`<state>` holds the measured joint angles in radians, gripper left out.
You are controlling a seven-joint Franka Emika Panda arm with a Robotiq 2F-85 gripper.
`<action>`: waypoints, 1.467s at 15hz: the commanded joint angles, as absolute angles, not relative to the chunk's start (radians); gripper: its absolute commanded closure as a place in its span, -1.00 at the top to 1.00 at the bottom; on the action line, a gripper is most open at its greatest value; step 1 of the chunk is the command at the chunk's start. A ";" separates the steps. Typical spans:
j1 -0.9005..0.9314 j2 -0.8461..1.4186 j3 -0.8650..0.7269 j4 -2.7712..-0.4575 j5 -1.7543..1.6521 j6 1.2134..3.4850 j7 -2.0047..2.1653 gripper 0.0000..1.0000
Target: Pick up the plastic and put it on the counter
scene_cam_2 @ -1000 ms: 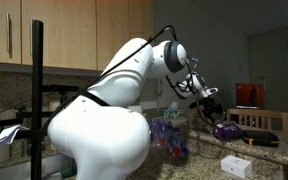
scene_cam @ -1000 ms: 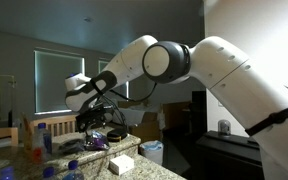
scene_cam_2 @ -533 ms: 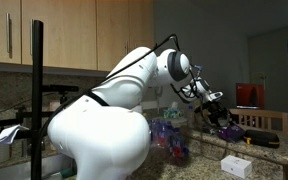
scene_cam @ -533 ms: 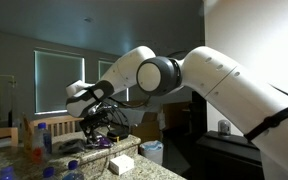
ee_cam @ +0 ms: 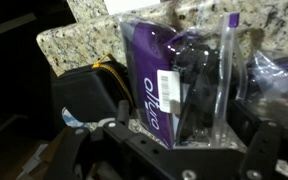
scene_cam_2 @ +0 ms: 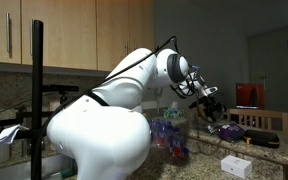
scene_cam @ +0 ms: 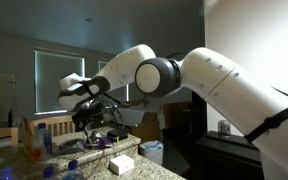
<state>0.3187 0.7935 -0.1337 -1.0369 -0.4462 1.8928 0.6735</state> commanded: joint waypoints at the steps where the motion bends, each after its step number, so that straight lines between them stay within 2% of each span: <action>1: 0.323 0.803 -0.119 -0.999 -0.438 1.889 0.651 1.00; 22: 0.363 1.004 -0.264 -0.796 -0.519 1.915 0.723 1.00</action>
